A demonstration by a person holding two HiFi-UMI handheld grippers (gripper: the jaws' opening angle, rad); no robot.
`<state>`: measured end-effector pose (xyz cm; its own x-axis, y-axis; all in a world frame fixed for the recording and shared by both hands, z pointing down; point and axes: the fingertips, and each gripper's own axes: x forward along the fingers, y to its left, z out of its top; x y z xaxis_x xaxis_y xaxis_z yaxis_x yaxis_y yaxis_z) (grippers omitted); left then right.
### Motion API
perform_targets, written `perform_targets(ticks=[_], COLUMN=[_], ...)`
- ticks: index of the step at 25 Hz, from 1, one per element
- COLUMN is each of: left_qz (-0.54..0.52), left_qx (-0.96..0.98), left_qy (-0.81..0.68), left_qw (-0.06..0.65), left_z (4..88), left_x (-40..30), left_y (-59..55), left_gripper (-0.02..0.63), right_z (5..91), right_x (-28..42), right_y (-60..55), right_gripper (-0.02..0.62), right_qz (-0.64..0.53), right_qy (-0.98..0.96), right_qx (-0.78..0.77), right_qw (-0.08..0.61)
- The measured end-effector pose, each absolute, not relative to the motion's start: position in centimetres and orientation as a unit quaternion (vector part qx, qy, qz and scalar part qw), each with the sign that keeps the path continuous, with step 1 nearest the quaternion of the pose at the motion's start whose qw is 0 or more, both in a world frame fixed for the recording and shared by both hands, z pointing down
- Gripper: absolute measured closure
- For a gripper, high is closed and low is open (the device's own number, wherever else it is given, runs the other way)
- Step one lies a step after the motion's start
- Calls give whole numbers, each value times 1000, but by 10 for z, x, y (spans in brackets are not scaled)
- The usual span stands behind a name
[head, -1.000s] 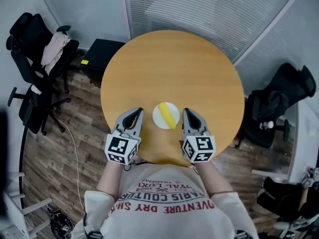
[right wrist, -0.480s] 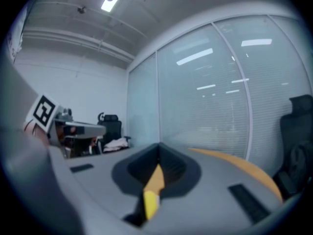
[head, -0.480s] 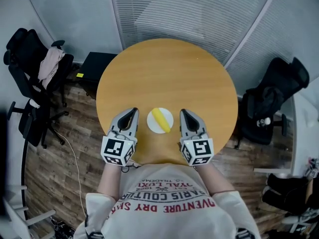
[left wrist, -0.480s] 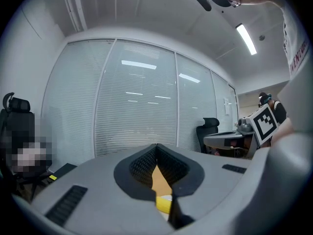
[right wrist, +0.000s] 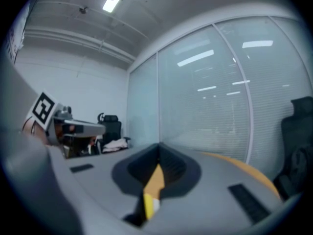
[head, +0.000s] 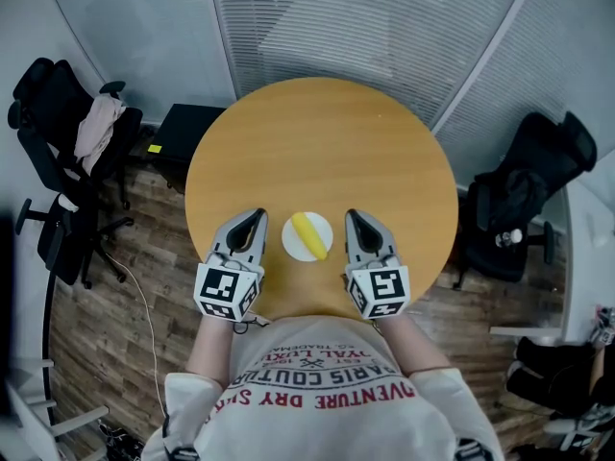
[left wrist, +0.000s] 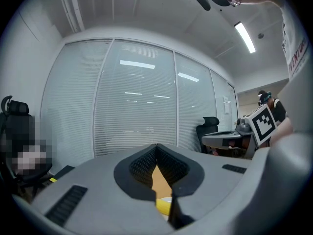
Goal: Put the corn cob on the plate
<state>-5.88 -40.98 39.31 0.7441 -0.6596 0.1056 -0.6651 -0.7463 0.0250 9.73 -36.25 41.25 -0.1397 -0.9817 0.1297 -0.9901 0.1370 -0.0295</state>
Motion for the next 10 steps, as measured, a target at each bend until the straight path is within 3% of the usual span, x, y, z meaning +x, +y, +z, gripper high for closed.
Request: perform_targets(ticks=[10], left_qz=[47], left_qx=[935], left_qy=[-351], left_qw=[31], left_z=[392], left_x=[-51], left_y=[-409], left_gripper=[572], right_z=[413], right_x=[94], right_y=[-361], right_gripper=[566], right_qz=[57], right_qy=[-759], right_qx=[648], right_qw=[37])
